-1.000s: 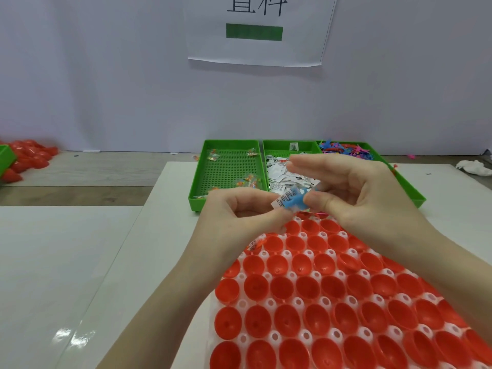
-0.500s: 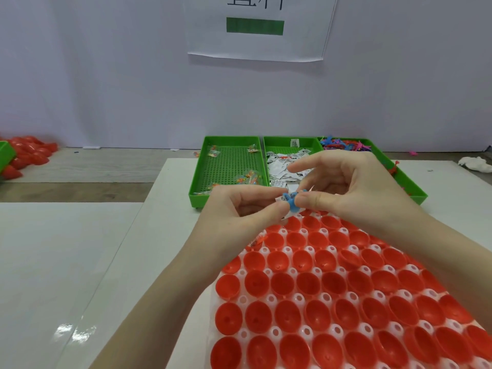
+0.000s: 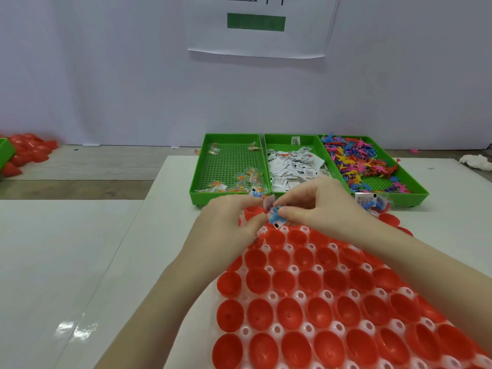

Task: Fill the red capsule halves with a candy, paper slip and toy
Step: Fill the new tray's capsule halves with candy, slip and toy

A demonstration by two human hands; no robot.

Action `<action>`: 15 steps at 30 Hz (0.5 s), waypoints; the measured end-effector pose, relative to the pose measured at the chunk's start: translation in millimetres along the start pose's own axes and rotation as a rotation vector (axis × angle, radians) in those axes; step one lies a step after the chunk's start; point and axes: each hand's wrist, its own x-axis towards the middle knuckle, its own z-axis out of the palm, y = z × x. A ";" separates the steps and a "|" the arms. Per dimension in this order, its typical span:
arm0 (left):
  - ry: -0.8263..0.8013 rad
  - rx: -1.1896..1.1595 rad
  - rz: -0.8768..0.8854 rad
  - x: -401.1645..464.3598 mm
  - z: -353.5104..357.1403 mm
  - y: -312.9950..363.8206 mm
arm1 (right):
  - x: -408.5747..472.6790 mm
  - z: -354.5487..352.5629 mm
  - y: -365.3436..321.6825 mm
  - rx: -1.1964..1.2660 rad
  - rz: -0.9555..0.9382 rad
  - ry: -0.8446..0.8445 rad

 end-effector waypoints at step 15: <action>0.075 0.200 0.044 10.3 9.0 -25.9 | 3.0 18.4 21.1 -0.379 -0.123 -0.096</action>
